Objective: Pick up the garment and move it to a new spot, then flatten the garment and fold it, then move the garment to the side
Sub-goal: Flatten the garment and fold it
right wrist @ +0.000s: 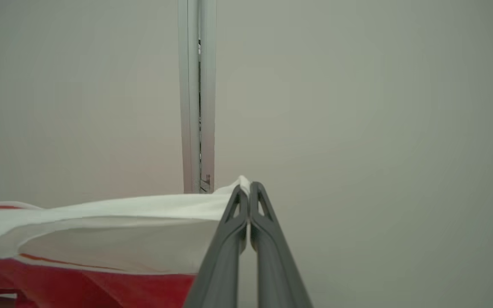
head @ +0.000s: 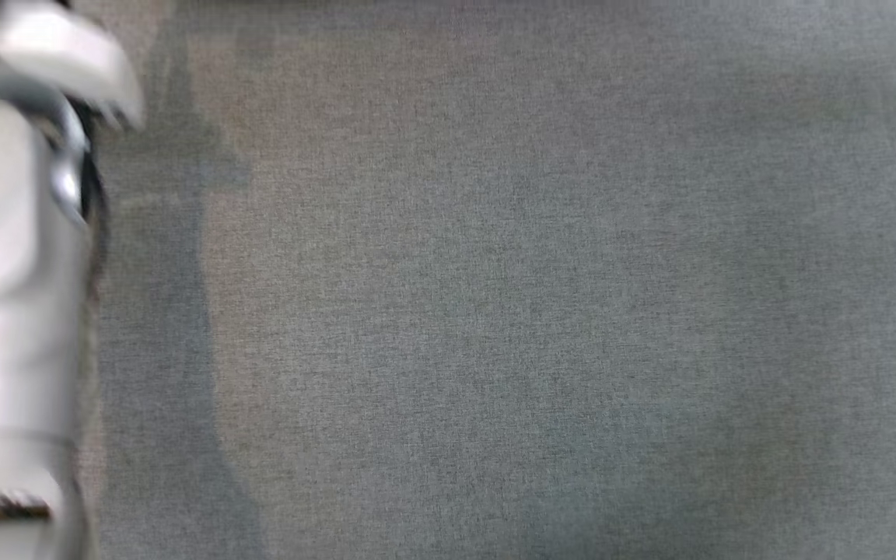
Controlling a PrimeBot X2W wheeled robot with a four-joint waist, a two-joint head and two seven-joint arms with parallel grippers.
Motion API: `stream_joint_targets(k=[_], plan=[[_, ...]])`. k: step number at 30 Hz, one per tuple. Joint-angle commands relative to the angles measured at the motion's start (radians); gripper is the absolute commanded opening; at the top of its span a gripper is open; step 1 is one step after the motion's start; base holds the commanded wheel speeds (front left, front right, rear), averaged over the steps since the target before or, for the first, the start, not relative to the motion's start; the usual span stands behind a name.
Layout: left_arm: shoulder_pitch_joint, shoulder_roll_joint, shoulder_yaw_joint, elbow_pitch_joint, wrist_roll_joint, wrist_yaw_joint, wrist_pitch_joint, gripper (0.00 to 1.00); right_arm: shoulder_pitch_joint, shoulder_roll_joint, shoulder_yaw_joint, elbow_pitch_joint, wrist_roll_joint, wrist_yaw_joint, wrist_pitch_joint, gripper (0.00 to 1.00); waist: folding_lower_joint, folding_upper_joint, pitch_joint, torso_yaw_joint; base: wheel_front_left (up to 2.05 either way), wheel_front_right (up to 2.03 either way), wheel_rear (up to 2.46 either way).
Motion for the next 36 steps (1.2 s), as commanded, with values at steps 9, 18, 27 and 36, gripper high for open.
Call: stream_joint_targets(k=[9, 18, 27, 36], plan=[[0.459, -0.094, 0.073, -0.063, -0.088, 0.028, -0.001, 0.00, 0.461, 0.036, 0.030, -0.025, 0.113, -0.003, -0.005, 0.00, 0.0000, 0.0000, -0.142, -0.012, 0.00, 0.00, 0.00], [0.781, -0.144, 0.134, -0.087, -0.127, 0.026, -0.001, 0.00, 0.764, 0.086, 0.006, -0.011, 0.143, -0.003, -0.005, 0.00, 0.0000, 0.0000, -0.343, -0.012, 0.00, 0.00, 0.00], [1.028, -0.158, 0.173, -0.121, -0.137, 0.032, -0.001, 0.00, 0.997, 0.100, 0.073, 0.028, 0.135, -0.003, -0.005, 0.00, 0.0000, 0.0000, -0.514, -0.024, 0.00, 0.00, 0.00], [1.146, -0.161, 0.168, -0.139, -0.181, 0.040, -0.001, 0.00, 1.132, 0.080, 0.117, -0.012, 0.132, -0.003, -0.005, 0.00, 0.0000, 0.0000, -0.550, -0.036, 0.00, 0.00, 0.00]])
